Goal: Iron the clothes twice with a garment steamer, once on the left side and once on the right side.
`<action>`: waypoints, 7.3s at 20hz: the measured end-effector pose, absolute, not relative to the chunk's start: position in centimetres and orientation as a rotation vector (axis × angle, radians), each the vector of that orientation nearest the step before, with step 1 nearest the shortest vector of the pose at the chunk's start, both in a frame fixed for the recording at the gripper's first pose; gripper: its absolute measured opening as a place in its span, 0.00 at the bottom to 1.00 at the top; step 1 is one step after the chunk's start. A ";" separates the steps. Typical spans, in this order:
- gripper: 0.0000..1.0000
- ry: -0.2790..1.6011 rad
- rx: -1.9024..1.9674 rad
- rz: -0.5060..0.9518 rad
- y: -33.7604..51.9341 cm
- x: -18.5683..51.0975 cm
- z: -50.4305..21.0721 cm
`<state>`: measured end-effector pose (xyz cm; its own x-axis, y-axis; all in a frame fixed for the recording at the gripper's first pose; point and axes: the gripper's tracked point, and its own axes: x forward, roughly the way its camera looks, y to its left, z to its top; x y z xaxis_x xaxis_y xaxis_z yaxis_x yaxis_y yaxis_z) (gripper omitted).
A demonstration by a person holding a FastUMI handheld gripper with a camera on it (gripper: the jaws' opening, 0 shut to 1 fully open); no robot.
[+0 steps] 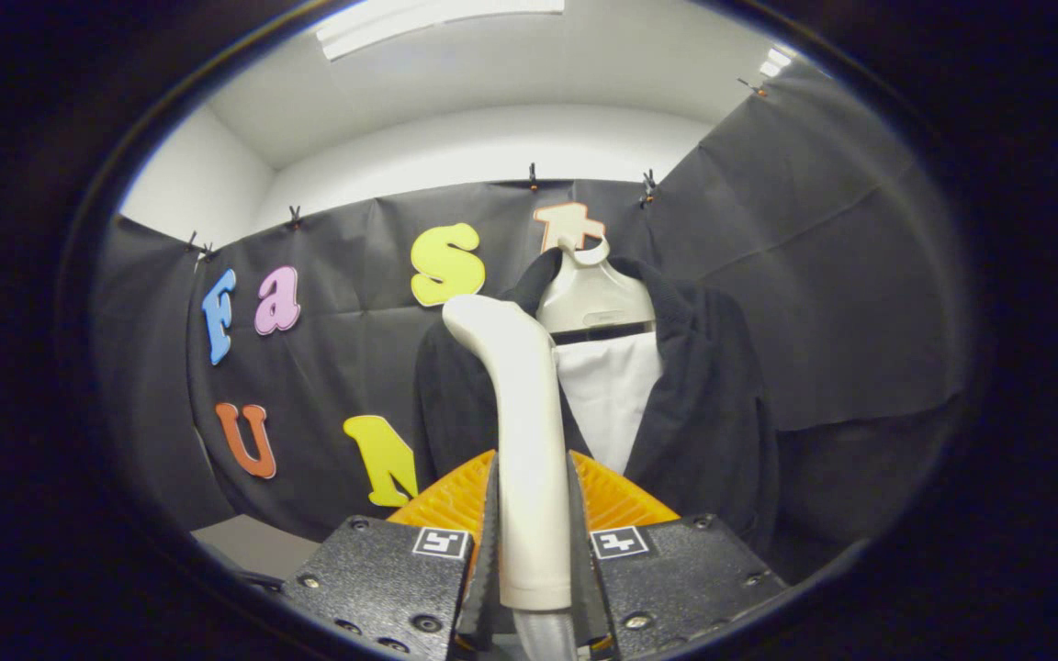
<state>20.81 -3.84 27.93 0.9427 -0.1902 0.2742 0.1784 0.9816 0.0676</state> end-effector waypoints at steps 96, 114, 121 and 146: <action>0.35 -0.029 0.172 -0.375 -15.7 11.7 15.4; 0.35 -0.316 0.105 -0.317 -20.0 17.3 30.3; 0.35 -0.306 0.114 -0.338 -20.9 17.7 29.2; 0.35 -0.095 0.138 -0.466 -20.8 14.4 17.0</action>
<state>14.42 -20.80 17.02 0.8892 -0.4536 0.0597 0.4408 0.8843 0.1544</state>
